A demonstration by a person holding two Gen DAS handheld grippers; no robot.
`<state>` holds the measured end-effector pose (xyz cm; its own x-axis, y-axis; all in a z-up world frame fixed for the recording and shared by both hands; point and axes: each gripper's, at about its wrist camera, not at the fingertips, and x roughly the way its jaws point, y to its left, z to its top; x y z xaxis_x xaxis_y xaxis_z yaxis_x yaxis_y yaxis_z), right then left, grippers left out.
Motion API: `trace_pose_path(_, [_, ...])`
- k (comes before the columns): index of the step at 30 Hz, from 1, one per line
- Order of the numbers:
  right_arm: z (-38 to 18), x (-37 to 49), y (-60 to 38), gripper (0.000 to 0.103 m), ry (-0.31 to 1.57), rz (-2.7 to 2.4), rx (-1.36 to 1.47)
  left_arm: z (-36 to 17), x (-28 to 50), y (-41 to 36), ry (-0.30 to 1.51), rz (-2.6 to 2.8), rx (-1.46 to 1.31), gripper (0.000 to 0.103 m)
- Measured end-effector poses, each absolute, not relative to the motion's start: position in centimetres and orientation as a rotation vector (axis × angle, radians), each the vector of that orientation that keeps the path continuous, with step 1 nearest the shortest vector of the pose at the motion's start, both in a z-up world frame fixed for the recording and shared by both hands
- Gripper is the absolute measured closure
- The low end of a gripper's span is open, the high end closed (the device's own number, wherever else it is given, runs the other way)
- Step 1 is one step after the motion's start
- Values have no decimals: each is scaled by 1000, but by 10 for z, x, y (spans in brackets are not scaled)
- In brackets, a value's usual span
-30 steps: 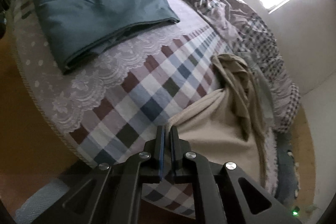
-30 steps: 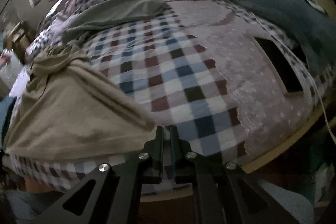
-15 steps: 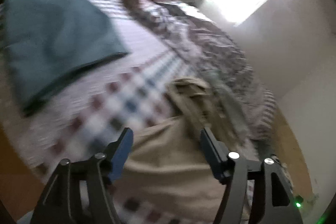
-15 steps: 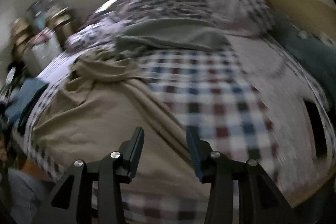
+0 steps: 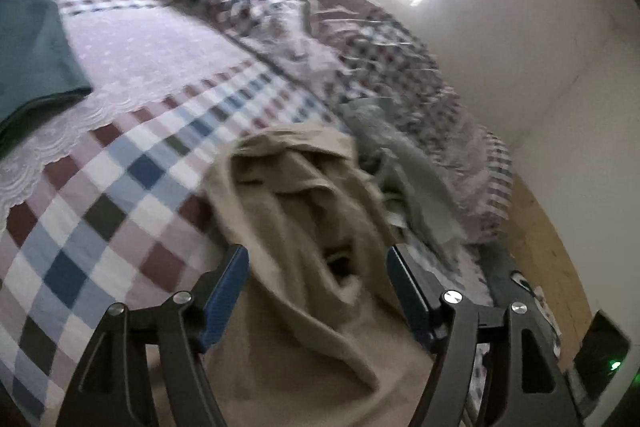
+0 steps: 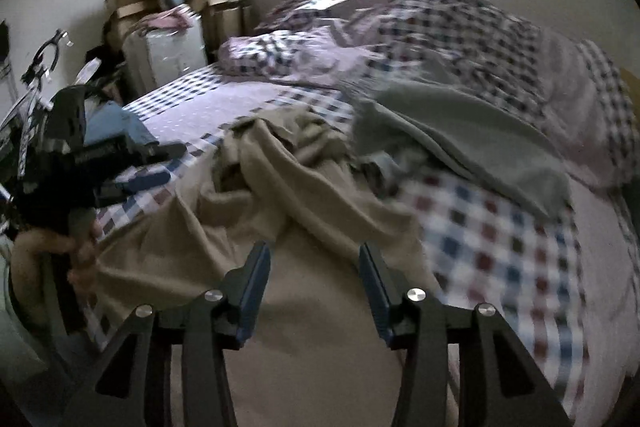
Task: Fold clothes
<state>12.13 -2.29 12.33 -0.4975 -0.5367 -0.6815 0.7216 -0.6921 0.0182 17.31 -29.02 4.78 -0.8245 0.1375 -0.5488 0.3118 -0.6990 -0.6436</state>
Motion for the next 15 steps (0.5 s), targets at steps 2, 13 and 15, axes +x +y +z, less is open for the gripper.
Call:
trace_pose_path(2, [125,107,-53,53,363,-2132,859,41,171,-299,1211,-2608,919,29])
trace_pose_path(13, [91,52,-168,54,573,-1990,897,12,151,-317,1292,-2504,1114,65])
trace_pose_path(15, [86,46,-176,54,591,-1981,920,8,146,-320,1323,-2488,1136,83])
